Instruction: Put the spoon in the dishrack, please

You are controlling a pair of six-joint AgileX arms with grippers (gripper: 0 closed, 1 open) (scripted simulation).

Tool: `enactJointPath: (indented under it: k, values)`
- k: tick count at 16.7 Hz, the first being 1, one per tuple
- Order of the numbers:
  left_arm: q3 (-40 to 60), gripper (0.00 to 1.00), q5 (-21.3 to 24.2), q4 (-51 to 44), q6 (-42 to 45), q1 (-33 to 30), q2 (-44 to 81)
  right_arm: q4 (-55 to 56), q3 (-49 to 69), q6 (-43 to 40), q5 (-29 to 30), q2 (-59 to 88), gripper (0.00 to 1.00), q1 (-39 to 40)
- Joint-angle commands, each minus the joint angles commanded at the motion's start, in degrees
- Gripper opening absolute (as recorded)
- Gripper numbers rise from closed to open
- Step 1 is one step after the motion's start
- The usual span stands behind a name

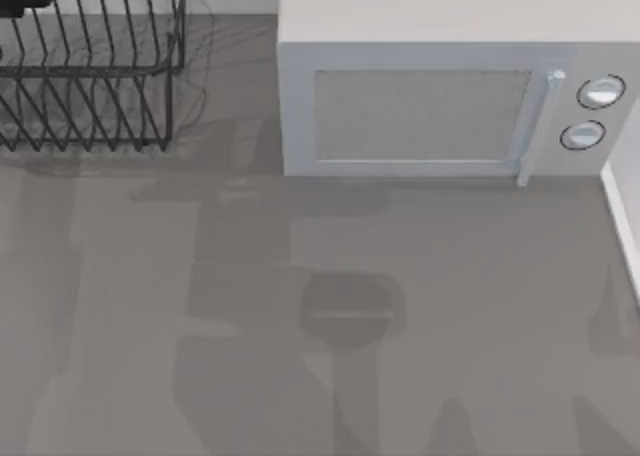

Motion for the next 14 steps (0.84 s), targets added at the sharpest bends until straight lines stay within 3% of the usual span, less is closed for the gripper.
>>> enactJointPath:
  k: [8, 14]
  values:
    - [0.0, 0.98, 0.0, 0.0, 0.0, 0.0, 0.0, 0.0, 0.0, 0.0, 0.0, 0.0, 1.00, 0.0]
    - [0.0, 1.00, 0.0, 0.0, 0.0, 0.0, 0.0, 0.0, 0.0, 0.0, 0.0, 0.0, 1.00, 0.0]
